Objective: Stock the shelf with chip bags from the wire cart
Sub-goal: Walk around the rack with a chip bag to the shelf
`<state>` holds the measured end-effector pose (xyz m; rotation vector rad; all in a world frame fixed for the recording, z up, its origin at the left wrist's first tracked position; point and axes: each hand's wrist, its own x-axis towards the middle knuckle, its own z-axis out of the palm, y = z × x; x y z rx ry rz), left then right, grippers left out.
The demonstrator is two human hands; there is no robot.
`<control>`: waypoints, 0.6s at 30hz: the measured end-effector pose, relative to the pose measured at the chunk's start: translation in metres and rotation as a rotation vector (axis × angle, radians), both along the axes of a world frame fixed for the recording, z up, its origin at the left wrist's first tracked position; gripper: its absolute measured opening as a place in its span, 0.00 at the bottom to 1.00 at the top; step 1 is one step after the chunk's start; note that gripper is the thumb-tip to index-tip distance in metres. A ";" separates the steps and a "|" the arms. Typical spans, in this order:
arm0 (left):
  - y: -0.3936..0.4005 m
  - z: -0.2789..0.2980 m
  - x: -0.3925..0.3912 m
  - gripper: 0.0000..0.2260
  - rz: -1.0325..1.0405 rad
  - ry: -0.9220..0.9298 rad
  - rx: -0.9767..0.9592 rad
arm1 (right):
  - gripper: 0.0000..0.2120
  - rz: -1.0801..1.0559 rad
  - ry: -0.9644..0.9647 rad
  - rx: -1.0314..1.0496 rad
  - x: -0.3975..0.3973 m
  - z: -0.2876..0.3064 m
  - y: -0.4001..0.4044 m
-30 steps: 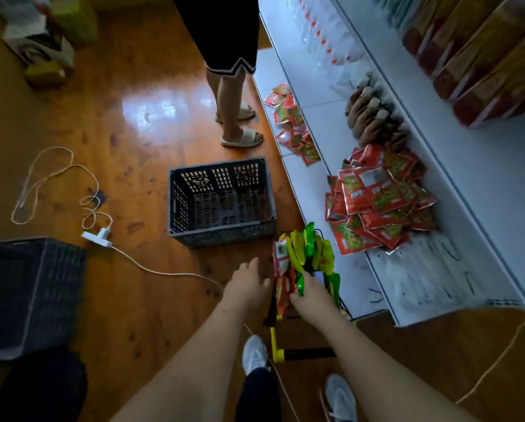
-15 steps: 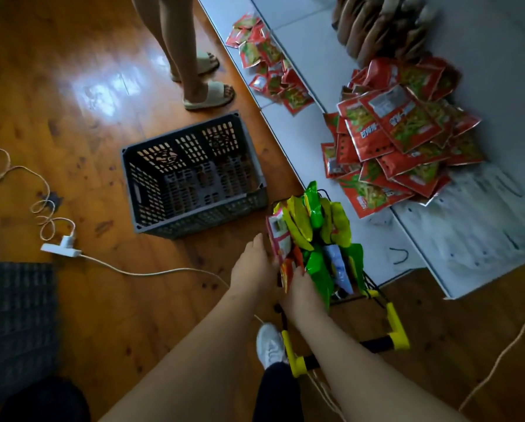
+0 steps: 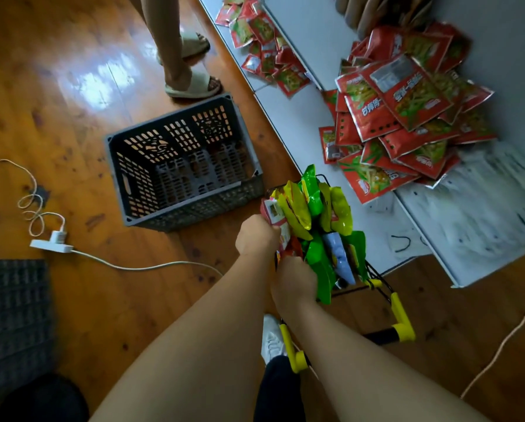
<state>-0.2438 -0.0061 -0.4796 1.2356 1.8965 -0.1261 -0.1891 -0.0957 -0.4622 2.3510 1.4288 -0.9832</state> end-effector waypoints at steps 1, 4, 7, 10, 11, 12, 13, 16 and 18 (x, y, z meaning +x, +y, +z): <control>-0.001 0.011 0.000 0.15 -0.006 -0.001 0.025 | 0.12 0.001 0.000 -0.010 -0.001 0.011 -0.001; -0.007 0.053 -0.007 0.14 -0.006 -0.005 0.108 | 0.12 -0.074 0.017 -0.040 0.005 0.048 -0.008; -0.013 0.099 -0.017 0.11 0.041 -0.034 0.206 | 0.14 -0.228 0.061 -0.052 0.019 0.092 -0.015; -0.020 0.150 -0.020 0.11 0.047 -0.086 0.299 | 0.19 -0.304 0.111 0.020 0.041 0.146 -0.014; -0.024 0.168 -0.020 0.11 0.027 -0.114 0.337 | 0.20 -0.309 0.147 0.067 0.050 0.165 -0.011; -0.027 0.187 -0.017 0.08 0.019 -0.163 0.360 | 0.19 -0.313 0.194 0.110 0.059 0.185 -0.008; -0.032 0.205 -0.014 0.07 0.013 -0.214 0.389 | 0.17 -0.306 0.250 0.153 0.067 0.204 -0.004; -0.050 0.266 0.007 0.05 0.054 -0.387 0.396 | 0.15 -0.283 0.424 0.249 0.092 0.257 0.010; -0.063 0.304 0.026 0.06 0.061 -0.461 0.410 | 0.17 -0.263 0.489 0.294 0.108 0.288 0.015</control>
